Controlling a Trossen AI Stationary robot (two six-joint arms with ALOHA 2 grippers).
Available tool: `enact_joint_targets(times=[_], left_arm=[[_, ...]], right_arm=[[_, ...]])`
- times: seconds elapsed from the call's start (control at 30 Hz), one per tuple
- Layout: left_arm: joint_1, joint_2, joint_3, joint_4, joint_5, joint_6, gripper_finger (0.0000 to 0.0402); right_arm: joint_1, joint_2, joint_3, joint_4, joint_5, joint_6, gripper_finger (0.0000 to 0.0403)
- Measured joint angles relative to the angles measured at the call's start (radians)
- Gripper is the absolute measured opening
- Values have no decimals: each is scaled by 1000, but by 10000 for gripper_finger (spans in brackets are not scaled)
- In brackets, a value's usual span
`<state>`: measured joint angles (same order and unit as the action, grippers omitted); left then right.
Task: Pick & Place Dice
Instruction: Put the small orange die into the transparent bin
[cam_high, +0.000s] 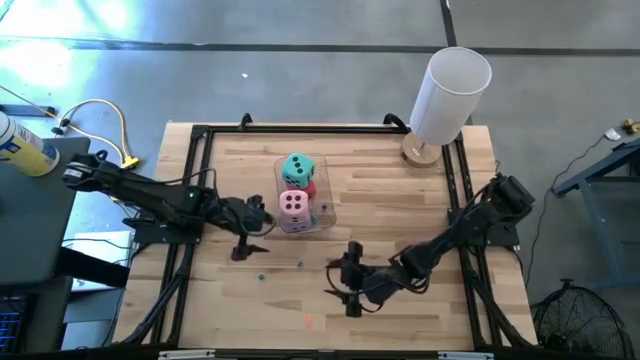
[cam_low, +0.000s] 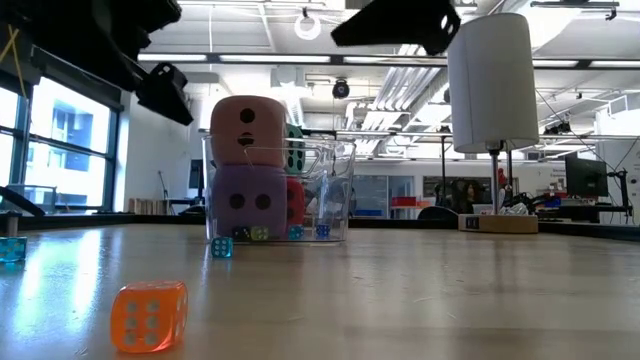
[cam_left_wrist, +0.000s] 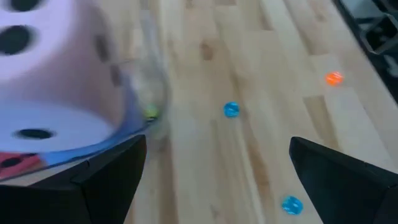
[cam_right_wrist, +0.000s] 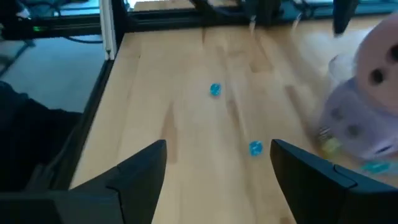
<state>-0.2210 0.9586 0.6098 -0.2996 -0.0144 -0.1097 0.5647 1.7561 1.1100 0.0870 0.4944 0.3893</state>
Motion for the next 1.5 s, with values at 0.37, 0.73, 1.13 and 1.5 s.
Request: enact_joint_targets(times=[0.37, 0.73, 1.13, 1.5], left_arm=[[-251, 4, 0, -14, -170, -81, 386], [-477, 5, 0, -6, -225, -176, 386], [-552, 5, 0, 13, -253, -203, 386], [-557, 5, 0, 16, -252, -206, 386]], right_arm=[[2, 209, -1, 226, -59, 14, 279], [49, 311, 1, 467, -81, 29, 279], [84, 443, 171, 414, -10, -73, 279], [91, 443, 235, 197, -23, 130, 235]])
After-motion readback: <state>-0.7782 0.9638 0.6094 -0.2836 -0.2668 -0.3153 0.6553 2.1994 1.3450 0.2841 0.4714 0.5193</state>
